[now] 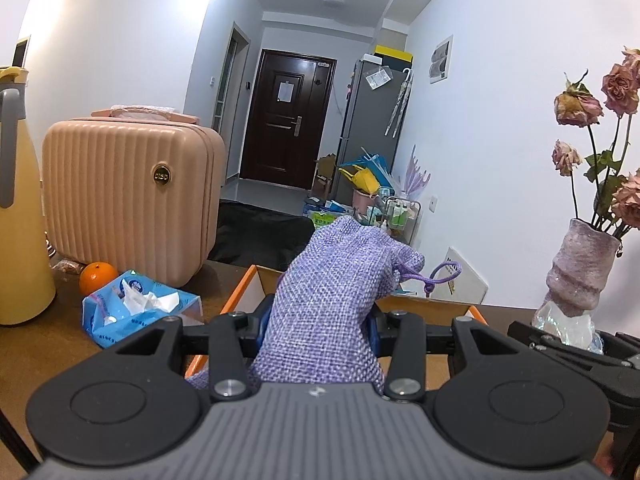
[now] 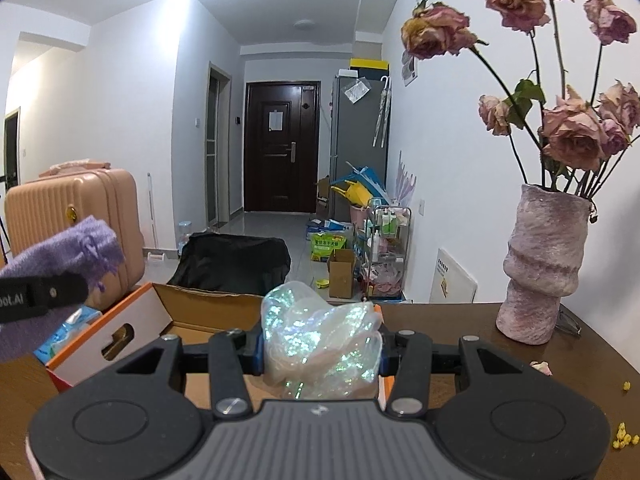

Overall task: Organize soft objects
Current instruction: 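Carry the plastic bag and purple pouch in both grippers over the cardboard box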

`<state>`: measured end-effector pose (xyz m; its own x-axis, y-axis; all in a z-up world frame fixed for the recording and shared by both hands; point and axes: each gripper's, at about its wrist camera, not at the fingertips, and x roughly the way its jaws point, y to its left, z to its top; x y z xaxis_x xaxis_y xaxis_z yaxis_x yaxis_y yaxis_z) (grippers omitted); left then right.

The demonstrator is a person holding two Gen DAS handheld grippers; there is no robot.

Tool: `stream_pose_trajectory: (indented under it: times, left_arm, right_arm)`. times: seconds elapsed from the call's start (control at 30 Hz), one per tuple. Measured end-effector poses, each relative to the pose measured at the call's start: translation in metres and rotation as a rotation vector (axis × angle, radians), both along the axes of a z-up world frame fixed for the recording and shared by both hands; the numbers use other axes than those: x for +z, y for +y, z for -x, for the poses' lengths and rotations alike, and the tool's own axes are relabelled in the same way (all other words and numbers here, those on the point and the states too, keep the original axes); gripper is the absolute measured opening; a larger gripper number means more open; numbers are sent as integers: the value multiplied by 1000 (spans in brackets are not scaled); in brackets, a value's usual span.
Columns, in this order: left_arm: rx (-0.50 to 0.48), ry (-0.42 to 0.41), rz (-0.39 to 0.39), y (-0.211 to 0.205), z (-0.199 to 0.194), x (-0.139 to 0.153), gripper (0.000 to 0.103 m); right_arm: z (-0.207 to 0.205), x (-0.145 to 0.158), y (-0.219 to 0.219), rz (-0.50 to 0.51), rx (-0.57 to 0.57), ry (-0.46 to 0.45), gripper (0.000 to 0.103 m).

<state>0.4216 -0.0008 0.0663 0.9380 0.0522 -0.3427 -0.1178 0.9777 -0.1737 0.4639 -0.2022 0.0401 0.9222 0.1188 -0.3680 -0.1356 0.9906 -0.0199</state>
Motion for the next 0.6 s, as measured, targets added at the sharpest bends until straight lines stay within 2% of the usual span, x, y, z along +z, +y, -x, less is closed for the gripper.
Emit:
stream_pose_trajectory:
  times: [0.6]
  left_arm:
    - [-10,76,-61,2,-60,-16,43]
  right_arm:
    - [-54,-32,13,108,23,119,46]
